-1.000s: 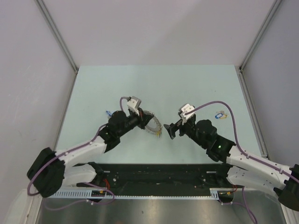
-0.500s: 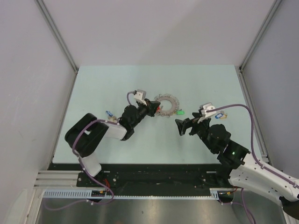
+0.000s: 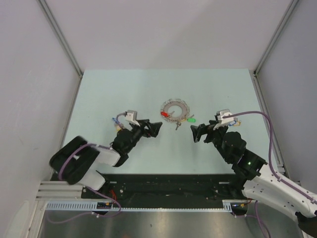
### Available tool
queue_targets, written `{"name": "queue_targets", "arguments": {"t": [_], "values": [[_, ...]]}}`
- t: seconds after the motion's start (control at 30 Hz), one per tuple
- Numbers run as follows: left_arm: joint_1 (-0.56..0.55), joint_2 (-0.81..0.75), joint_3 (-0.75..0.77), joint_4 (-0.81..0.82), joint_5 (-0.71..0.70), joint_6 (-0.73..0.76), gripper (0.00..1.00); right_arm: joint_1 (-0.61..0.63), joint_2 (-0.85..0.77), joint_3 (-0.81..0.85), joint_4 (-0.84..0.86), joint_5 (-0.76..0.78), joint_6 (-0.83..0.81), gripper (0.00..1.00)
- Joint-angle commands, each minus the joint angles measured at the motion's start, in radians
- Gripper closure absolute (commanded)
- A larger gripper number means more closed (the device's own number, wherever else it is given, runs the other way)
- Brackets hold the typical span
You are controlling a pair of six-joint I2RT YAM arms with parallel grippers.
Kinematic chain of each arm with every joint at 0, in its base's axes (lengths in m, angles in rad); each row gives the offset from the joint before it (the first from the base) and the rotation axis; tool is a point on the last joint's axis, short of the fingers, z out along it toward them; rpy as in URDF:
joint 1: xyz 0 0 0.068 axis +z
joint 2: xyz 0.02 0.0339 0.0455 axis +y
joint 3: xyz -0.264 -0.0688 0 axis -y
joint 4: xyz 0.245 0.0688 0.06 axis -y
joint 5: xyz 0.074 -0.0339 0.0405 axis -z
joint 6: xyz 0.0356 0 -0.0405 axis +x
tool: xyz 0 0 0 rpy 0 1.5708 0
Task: Put the keys on the keyring
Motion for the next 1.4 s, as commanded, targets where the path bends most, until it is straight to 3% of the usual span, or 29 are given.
{"name": "queue_targets", "arguments": {"t": [0.0,0.1,0.27,0.47,0.67,0.93,1.17,1.37], "values": [[0.01,-0.289,0.114,-0.278,-0.092,0.044,0.0,-0.044,-0.024,0.024,-0.041,0.033,0.019,0.0],[0.011,-0.455,0.23,-0.664,-0.178,0.072,0.0,-0.078,-0.05,0.06,-0.115,0.051,0.019,0.0],[0.014,-0.691,0.36,-1.117,-0.331,0.038,0.0,-0.118,-0.093,0.134,-0.24,0.105,0.031,0.0],[0.014,-0.956,0.474,-1.406,-0.423,0.168,0.0,-0.129,-0.15,0.241,-0.382,0.212,0.033,0.0],[0.014,-1.182,0.531,-1.532,-0.52,0.228,0.0,-0.13,-0.217,0.286,-0.448,0.269,-0.013,0.0],[0.014,-1.402,0.519,-1.561,-0.603,0.339,0.0,-0.129,-0.257,0.288,-0.443,0.329,-0.05,0.0],[0.016,-1.456,0.405,-1.503,-0.614,0.359,0.0,-0.13,-0.25,0.286,-0.431,0.341,-0.061,0.0],[0.033,-1.445,0.402,-1.509,-0.598,0.36,0.0,-0.133,-0.239,0.268,-0.431,0.344,-0.059,0.0]]}}
